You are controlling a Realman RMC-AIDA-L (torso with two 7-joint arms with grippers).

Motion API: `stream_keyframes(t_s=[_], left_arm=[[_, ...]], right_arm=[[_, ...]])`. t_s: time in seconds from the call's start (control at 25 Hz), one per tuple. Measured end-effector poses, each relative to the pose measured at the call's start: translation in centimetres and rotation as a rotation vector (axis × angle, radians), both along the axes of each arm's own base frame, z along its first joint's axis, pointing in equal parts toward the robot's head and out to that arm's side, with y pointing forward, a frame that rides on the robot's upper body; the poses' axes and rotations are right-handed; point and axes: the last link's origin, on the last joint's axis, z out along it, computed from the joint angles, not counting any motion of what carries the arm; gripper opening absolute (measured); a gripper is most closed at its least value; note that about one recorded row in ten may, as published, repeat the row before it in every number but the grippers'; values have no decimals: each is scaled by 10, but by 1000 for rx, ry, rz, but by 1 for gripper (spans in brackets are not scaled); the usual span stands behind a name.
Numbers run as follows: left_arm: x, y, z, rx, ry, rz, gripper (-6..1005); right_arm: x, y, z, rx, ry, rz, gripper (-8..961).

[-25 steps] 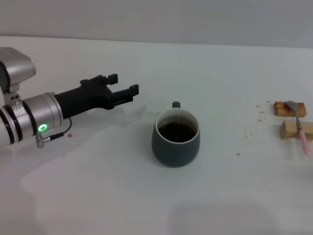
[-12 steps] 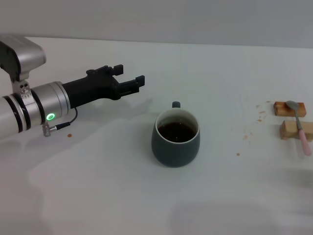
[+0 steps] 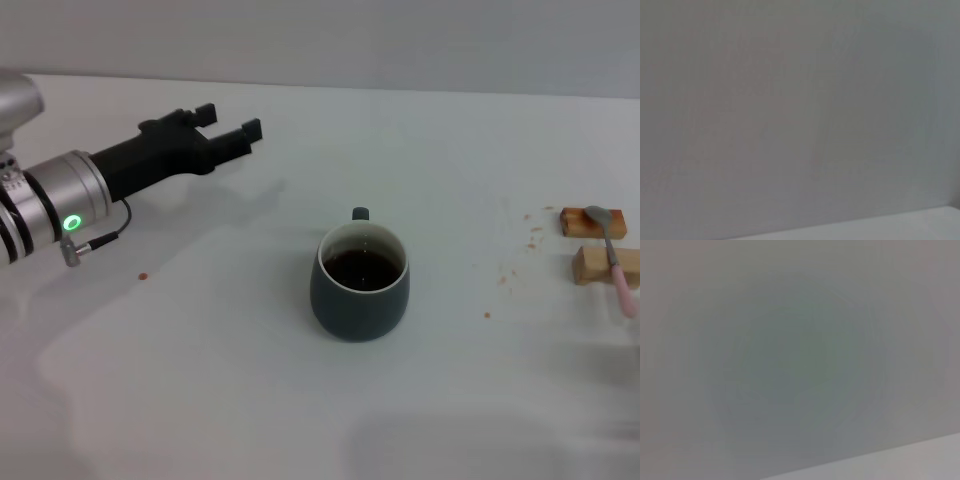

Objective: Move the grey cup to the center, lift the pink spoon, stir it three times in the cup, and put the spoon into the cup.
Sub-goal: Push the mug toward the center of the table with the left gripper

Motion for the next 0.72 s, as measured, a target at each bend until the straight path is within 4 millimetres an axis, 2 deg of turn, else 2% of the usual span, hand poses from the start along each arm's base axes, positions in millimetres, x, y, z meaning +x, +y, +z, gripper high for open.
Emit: stream_keyframes(t_s=[0.2,0.72], left_arm=[[-2,1,6,23,-11,5,831],[-1,0,4,21,-14,3,831]], right_arm=[[-1,2,-8,-44,2,-5,514],[0,5,-14,-77,-4,-24,510]])
